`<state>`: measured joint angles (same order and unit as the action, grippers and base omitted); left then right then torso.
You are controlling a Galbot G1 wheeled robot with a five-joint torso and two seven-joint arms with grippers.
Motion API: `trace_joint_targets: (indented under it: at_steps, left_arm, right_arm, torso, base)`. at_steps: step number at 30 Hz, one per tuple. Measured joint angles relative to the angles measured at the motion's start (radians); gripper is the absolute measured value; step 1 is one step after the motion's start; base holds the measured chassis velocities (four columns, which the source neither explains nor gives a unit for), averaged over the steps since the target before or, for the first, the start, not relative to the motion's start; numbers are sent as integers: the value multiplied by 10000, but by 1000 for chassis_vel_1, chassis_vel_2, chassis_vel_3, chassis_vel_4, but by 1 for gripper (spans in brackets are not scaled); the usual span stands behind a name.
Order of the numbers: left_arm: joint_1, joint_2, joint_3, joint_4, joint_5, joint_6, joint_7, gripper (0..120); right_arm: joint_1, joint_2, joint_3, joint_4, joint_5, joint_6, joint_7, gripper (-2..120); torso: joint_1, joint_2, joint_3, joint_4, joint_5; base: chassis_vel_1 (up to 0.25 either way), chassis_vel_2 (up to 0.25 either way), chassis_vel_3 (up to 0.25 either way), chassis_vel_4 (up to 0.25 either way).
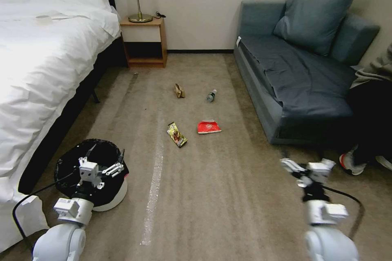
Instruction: Pick up the trash bin, then pick up the garbage on the floor and place it into the trash bin.
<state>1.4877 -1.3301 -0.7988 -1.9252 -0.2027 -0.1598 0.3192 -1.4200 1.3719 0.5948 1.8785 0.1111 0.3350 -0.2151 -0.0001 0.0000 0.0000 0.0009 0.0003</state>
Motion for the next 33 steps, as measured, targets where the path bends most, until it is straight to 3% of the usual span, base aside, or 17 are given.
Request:
trace_joint_targets:
  at_steps: [9,10,11,17,19,20,22,28,30,33]
  left_arm:
    - [-33,-176,-181,275,24,-242,-358,98]
    - [-68,-234,-188,319,21,-258,-458,98]
    - [-85,-343,-165,342,25,-258,-548,98]
    - [-28,-464,-148,325,89,-254,-923,99]
    - [78,-600,-176,139,39,-144,-1719,98]
    - [78,-600,-176,139,39,-144,-1719,98]
    - [263,-770,-241,-116,-162,-3,-2393,98]
    - [415,-830,-449,-231,-300,77,-2970,98]
    - [375,-825,-438,-203,-537,511,-3887,98]
    - [348,-839,-377,-170,-658,742,-4416,98]
  right_arm:
    - [199,-46,-285,-170,3,102,-189,100]
    - [306,-31,-470,-258,52,111,-79,100]
    - [669,63,-1119,-532,211,110,353,100]
    - [736,93,-1315,-622,268,131,773,100]
    - [702,98,-1293,-571,268,130,832,100]
    - [702,98,-1293,-571,268,130,832,100]
    - [673,114,-1289,-558,235,121,948,100]
    - [678,140,-1302,-554,125,81,1653,100]
    - [596,165,-1090,-447,-10,94,2024,100]
    - [510,181,-952,-402,-85,127,2014,100]
  torso:
    - [0,0,0,-9,-5]
    - [0,0,0,-13,-5]
    - [1,-1,0,-3,0]
    - [0,-1,0,-6,-9]
    - [0,-1,0,-11,-4]
    - [0,-1,0,-11,-4]
    - [0,-1,0,-9,-1]
    - [0,-1,0,-8,-1]
    - [0,0,-1,-8,-2]
    - [0,-1,0,-9,-2]
  base:
    - [0,0,0,0]
    - [0,0,0,0]
    - [0,0,0,0]
    - [0,0,0,0]
    - [0,0,0,0]
    - [0,0,0,0]
    - [0,0,0,0]
    - [0,0,0,0]
    - [0,0,0,0]
    - [0,0,0,0]
